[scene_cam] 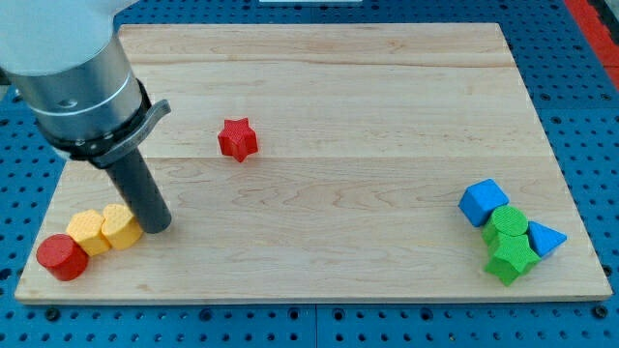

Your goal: Move your arm to the red star

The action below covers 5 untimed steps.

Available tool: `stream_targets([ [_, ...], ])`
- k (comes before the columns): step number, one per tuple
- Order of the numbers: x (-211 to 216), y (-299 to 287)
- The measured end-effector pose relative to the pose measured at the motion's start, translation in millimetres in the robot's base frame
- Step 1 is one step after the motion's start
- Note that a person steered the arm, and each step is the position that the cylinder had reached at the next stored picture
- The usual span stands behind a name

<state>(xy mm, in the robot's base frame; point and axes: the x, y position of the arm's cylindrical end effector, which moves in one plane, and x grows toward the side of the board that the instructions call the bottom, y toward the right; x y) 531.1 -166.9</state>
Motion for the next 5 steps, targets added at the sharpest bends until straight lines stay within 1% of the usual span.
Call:
stream_targets([
  [1,-19.1,10.5],
  [3,-24.7,44.3],
  [5,-63.5,107.8],
])
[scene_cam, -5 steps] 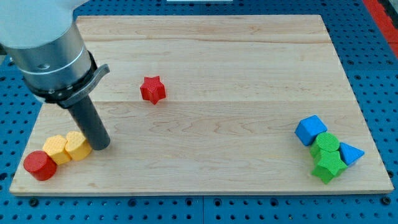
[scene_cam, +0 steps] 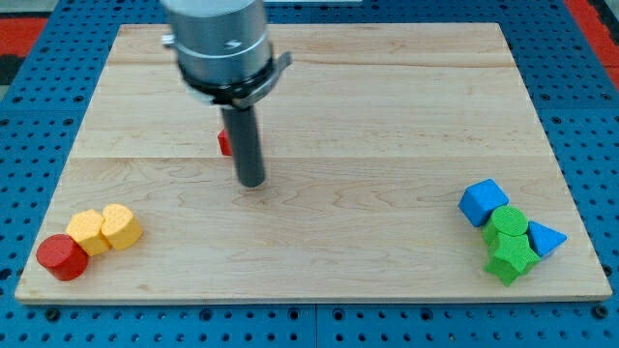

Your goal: Move your arm to the red star

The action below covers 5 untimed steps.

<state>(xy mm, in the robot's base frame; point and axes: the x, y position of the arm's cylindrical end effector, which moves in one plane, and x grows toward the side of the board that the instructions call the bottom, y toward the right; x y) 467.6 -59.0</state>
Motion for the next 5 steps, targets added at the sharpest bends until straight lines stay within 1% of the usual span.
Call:
stream_targets([
  [1,-32.6,13.4],
  [2,-72.5,13.4],
  [3,-98.8,7.0],
  [4,-104.2,-9.1],
  [5,-101.2,-11.7],
])
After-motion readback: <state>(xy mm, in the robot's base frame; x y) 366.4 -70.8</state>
